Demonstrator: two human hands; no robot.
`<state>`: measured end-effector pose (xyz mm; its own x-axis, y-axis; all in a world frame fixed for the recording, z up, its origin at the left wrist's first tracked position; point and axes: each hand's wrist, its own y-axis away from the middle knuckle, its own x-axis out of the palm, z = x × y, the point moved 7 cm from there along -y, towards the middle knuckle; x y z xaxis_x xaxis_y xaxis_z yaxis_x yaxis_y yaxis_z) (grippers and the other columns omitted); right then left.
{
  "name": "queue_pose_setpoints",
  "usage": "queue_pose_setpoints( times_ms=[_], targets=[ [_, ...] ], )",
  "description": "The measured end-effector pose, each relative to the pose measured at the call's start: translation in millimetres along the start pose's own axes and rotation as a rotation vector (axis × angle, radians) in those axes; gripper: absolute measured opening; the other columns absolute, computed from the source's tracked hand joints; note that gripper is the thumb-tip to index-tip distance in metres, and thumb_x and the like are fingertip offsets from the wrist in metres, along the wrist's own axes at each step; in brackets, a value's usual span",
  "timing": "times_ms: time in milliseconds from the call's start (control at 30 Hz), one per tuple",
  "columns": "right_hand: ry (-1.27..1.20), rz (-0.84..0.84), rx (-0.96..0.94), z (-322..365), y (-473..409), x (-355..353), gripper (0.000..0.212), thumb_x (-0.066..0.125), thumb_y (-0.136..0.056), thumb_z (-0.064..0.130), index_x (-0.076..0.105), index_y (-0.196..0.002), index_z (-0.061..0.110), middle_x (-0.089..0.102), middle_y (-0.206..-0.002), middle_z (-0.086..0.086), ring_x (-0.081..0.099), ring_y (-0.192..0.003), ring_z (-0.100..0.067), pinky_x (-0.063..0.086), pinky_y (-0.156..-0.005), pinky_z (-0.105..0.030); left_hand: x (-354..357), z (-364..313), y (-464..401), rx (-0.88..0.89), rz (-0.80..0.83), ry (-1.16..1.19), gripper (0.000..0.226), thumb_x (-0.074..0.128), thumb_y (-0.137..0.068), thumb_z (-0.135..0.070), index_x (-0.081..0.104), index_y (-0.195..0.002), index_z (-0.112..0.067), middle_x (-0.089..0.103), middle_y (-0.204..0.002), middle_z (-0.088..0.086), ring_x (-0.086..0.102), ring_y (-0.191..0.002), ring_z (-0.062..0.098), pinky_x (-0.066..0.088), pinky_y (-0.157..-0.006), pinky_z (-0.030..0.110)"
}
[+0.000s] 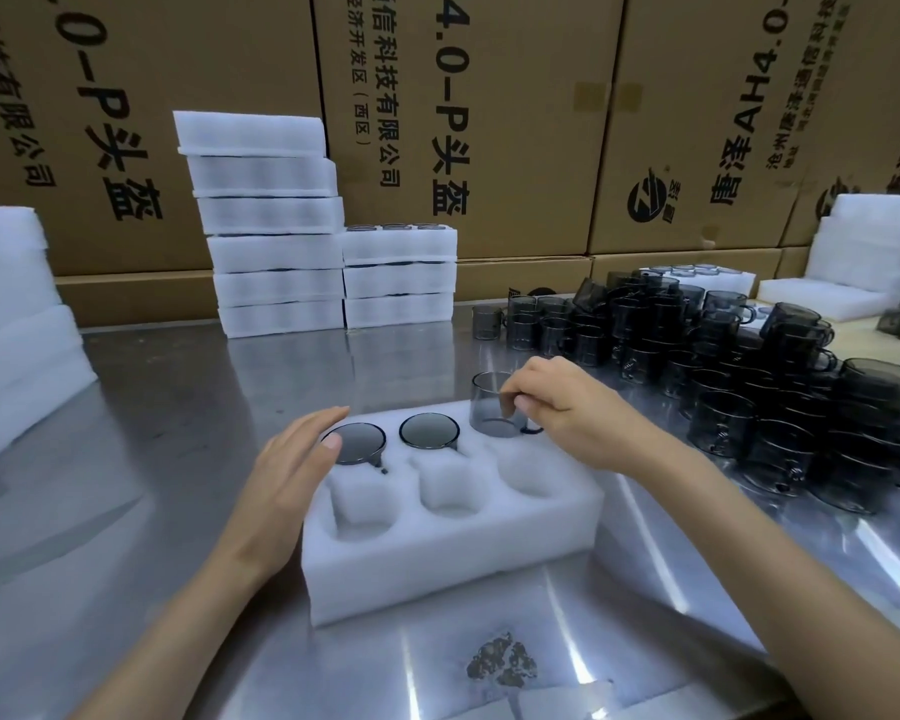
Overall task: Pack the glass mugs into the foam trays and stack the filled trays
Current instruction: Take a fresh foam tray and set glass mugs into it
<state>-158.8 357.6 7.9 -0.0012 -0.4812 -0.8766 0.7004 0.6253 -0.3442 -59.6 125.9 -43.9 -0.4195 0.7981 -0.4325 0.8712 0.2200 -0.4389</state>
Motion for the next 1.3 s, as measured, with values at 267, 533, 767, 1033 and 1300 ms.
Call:
queue_pose_setpoints(
  times_ms=[267,533,767,1033,1300],
  targets=[
    [-0.152,-0.052,-0.013,-6.8,6.8,1.7,0.028,0.043,-0.1,0.022,0.061,-0.117,0.034,0.049,-0.106,0.029,0.038,-0.114,-0.004,0.034,-0.098,-0.031,-2.1,-4.8,-1.4,0.028,0.034,-0.054,0.042,0.034,-0.085,-0.055,0.049,-0.122,-0.044,0.048,-0.135,-0.021,0.035,-0.132,0.001,0.023,-0.115,0.037],
    [-0.332,-0.129,0.009,-13.4,14.5,4.8,0.052,0.023,-0.092,0.032,0.037,-0.142,0.031,0.032,-0.149,0.021,0.02,-0.139,0.006,0.012,-0.115,-0.019,28.5,-61.2,-5.8,0.161,0.295,-0.192,0.059,0.029,-0.074,-0.074,0.026,-0.131,-0.058,0.019,-0.143,-0.042,0.007,-0.134,-0.021,0.005,-0.104,-0.001],
    [-0.357,-0.032,0.017,-18.7,19.7,18.0,0.049,0.023,-0.096,0.027,0.041,-0.142,0.024,0.033,-0.149,0.016,0.02,-0.14,0.004,0.011,-0.115,-0.015,89.4,-74.3,-14.2,0.25,0.539,-0.564,0.066,0.023,-0.088,-0.069,0.006,-0.147,-0.045,-0.007,-0.149,-0.036,-0.012,-0.136,-0.016,-0.008,-0.115,0.025],
    [-0.352,0.197,0.084,-21.0,17.9,34.6,0.043,0.021,-0.104,0.02,0.044,-0.136,0.036,0.03,-0.15,0.02,0.014,-0.14,0.005,0.007,-0.115,-0.018,85.4,-63.2,-13.7,0.187,0.529,-0.608,0.056,0.029,-0.093,-0.061,0.029,-0.145,-0.039,0.022,-0.149,-0.031,0.007,-0.139,-0.01,-0.002,-0.115,0.027],
    [-0.205,-0.345,0.188,-36.1,28.0,2.5,0.034,0.042,-0.099,0.022,0.057,-0.13,0.023,0.056,-0.132,0.009,0.042,-0.127,-0.01,0.032,-0.106,-0.031,76.8,-75.1,-8.5,0.247,0.369,-0.576,0.053,0.022,-0.093,-0.059,0.047,-0.135,-0.037,0.042,-0.139,-0.026,0.026,-0.137,-0.002,0.011,-0.115,0.028]
  ],
)
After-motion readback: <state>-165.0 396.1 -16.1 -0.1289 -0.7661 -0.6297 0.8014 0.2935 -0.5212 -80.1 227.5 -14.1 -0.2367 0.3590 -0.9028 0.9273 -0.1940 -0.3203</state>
